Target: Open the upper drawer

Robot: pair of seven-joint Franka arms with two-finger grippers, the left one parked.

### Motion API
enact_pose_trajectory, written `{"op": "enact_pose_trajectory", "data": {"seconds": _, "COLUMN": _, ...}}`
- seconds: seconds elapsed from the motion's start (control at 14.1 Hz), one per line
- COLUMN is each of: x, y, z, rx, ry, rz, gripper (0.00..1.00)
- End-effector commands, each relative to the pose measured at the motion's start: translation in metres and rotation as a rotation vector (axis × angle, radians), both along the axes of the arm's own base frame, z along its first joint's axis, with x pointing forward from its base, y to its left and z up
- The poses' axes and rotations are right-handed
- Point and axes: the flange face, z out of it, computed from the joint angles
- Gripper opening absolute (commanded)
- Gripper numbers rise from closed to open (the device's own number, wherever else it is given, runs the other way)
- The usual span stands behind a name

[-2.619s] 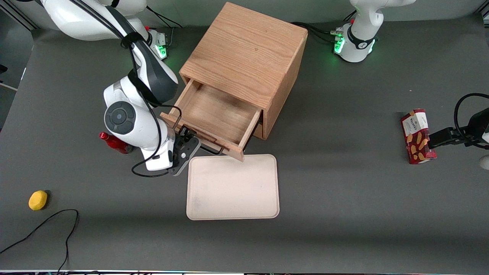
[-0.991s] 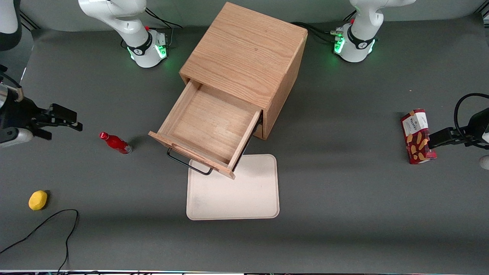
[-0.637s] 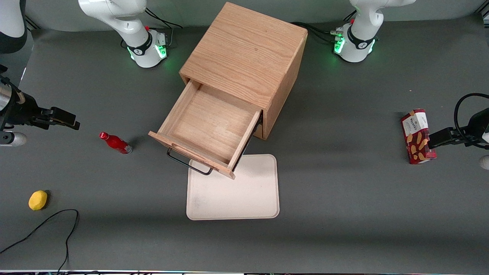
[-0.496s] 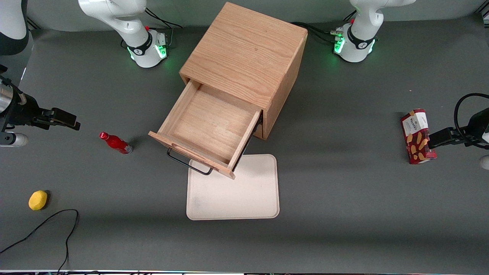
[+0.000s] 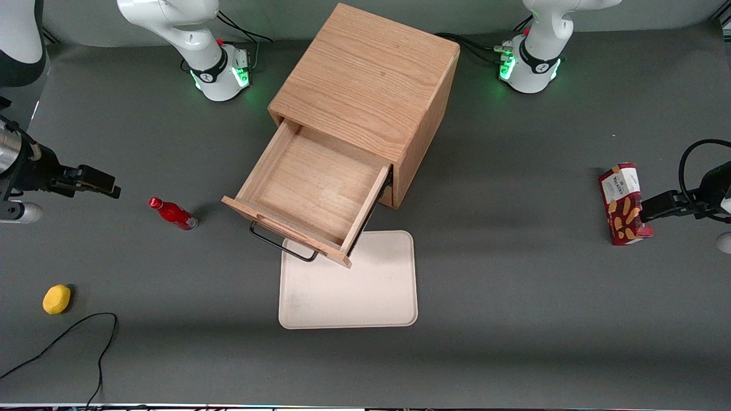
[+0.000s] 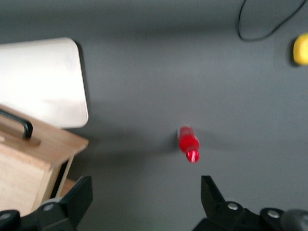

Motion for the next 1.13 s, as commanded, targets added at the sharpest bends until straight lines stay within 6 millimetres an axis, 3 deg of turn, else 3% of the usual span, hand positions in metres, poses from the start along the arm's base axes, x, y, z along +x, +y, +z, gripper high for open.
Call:
{"op": "enact_pose_trajectory", "data": {"seconds": 0.0, "x": 0.025, "y": 0.017, "z": -0.023, "rx": -0.059, "ry": -0.030, "rz": 0.019, "gripper": 1.00}}
{"op": "enact_pose_trajectory", "data": {"seconds": 0.21, "x": 0.064, "y": 0.037, "z": -0.047, "rx": -0.067, "ry": -0.062, "rz": 0.068, "gripper": 1.00}}
{"op": "enact_pose_trajectory", "data": {"seconds": 0.35, "x": 0.081, "y": 0.047, "z": -0.055, "rx": -0.077, "ry": -0.101, "rz": 0.212, "gripper": 1.00}}
{"op": "enact_pose_trajectory", "data": {"seconds": 0.42, "x": 0.078, "y": 0.047, "z": -0.050, "rx": -0.076, "ry": -0.103, "rz": 0.248, "gripper": 1.00}}
{"op": "enact_pose_trajectory", "data": {"seconds": 0.5, "x": 0.066, "y": 0.048, "z": -0.028, "rx": -0.052, "ry": -0.112, "rz": 0.228, "gripper": 1.00}}
{"op": "enact_pose_trajectory", "data": {"seconds": 0.71, "x": 0.031, "y": 0.047, "z": 0.007, "rx": -0.030, "ry": -0.025, "rz": 0.031, "gripper": 1.00}}
{"op": "enact_pose_trajectory", "data": {"seconds": 0.85, "x": 0.013, "y": 0.049, "z": 0.022, "rx": -0.034, "ry": 0.012, "rz": -0.058, "gripper": 1.00}}
{"op": "enact_pose_trajectory", "data": {"seconds": 1.06, "x": -0.004, "y": 0.047, "z": 0.038, "rx": -0.038, "ry": 0.037, "rz": -0.049, "gripper": 1.00}}
